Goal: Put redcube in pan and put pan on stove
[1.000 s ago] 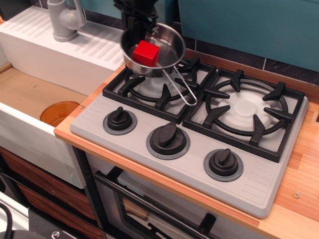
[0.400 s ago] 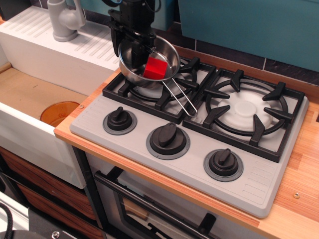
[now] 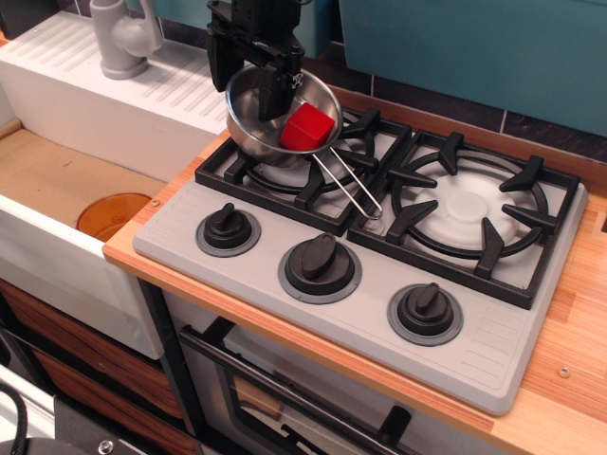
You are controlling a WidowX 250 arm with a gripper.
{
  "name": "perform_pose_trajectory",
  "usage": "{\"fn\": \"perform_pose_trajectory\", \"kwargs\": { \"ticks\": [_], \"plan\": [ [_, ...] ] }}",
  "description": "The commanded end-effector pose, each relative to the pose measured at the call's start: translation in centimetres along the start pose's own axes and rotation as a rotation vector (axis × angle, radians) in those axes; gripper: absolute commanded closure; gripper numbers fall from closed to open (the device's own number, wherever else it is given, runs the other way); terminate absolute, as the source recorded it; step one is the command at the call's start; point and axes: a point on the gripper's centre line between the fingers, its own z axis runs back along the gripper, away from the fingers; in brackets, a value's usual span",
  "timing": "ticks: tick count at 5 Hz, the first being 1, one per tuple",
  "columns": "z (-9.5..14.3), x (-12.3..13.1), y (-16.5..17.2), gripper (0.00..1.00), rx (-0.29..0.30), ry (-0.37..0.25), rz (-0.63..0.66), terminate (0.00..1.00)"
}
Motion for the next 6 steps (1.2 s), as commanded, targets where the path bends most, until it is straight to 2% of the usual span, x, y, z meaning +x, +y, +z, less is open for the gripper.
{"fn": "perform_pose_trajectory", "kwargs": {
  "ticks": [1,3,5,6],
  "plan": [
    [7.1,0.1,-0.3,0.00,0.064,-0.058,0.014,0.00],
    [8.5,-0.3,-2.5,0.00,0.065,-0.046,0.032,0.00],
    [8.8,-1.1,-5.3,0.00,-0.021,-0.043,0.024,0.00],
    [9.1,-1.5,-6.1,0.00,-0.039,-0.050,0.026,0.00]
  ]
}}
